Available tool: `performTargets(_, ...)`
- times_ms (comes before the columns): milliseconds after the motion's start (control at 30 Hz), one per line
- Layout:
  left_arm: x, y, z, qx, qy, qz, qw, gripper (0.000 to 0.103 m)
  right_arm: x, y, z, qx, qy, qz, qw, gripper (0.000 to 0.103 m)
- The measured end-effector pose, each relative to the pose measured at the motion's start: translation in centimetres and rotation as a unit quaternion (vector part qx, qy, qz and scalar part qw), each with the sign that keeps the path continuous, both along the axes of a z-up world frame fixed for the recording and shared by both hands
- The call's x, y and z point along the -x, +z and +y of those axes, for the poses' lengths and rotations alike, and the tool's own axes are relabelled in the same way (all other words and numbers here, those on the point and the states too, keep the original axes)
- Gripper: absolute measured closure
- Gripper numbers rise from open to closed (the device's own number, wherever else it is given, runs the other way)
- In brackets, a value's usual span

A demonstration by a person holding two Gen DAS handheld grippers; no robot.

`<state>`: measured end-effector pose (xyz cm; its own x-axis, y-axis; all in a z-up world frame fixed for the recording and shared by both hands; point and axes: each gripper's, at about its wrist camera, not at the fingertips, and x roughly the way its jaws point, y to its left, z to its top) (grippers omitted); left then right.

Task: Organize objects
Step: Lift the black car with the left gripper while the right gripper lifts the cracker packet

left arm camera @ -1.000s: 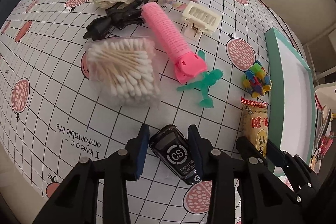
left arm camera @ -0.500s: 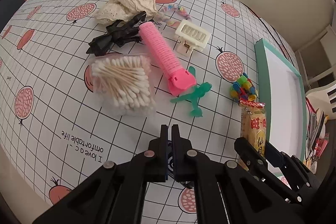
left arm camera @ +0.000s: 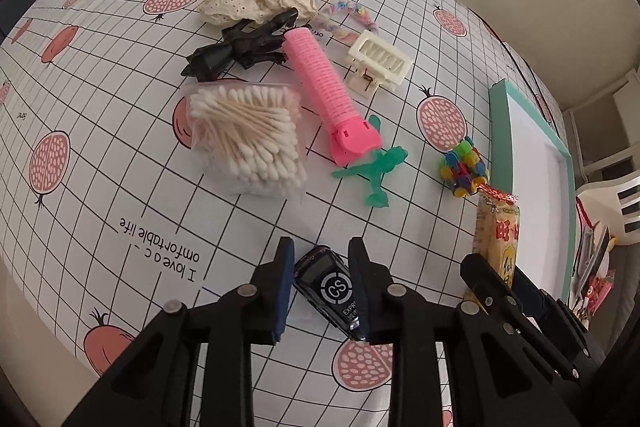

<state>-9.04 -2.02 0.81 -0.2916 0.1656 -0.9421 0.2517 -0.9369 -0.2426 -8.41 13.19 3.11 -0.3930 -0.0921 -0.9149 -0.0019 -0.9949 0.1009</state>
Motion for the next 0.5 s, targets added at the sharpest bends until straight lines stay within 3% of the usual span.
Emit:
performTargets(100, -0.3, 0.1, 0.4, 0.002, -0.002, -0.002, 1.0000, 0.060, -0.1, 0.4, 0.3, 0.002, -0.002, 0.003, 1.000, 0.063)
performTargets(500, -0.8, -1.7, 2.1, 0.011, 0.000, -0.040, 0.9992, 0.059, -0.6, 0.4, 1.0, -0.005, -0.001, -0.001, 1.000, 0.063)
